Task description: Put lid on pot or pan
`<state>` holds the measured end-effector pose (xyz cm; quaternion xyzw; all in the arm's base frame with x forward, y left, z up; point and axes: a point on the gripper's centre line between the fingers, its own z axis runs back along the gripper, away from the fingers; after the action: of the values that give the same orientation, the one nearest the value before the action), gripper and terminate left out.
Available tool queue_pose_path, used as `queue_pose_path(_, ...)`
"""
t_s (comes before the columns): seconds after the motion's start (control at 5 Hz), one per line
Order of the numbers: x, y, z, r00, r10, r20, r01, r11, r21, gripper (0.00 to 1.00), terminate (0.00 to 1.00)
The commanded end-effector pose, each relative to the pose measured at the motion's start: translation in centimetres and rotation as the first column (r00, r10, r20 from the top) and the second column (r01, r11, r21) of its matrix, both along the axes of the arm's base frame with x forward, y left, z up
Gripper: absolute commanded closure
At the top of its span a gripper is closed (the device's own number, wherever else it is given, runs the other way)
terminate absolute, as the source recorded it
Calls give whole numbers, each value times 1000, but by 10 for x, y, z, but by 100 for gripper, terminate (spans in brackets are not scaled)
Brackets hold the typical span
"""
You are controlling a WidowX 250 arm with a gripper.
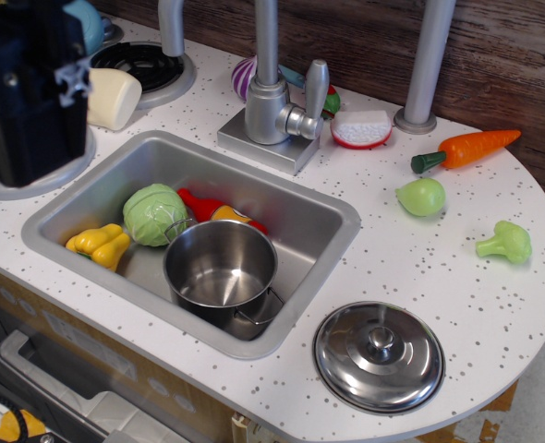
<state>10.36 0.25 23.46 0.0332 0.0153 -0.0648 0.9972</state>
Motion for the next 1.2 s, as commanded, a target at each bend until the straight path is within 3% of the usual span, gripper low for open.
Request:
queue_pose_path(0.0, 0, 0, 0, 1000, 0, 0, 0, 1000, 0, 0, 0)
queue_pose_path(0.2, 17, -9, -13, 1000, 13, 7, -14, 1000, 17, 0, 0)
queue_pose_path(0.4, 37, -22, -30, 1000, 11, 17, -11, 1000, -15, 0, 0)
queue_pose_path(0.6, 70, -38, -60, 999, 37, 31, -34, 997, -65, 0, 0)
queue_pose_path(1.0, 112, -77, -123, 994, 76, 74, -69, 992, -102, 0, 0)
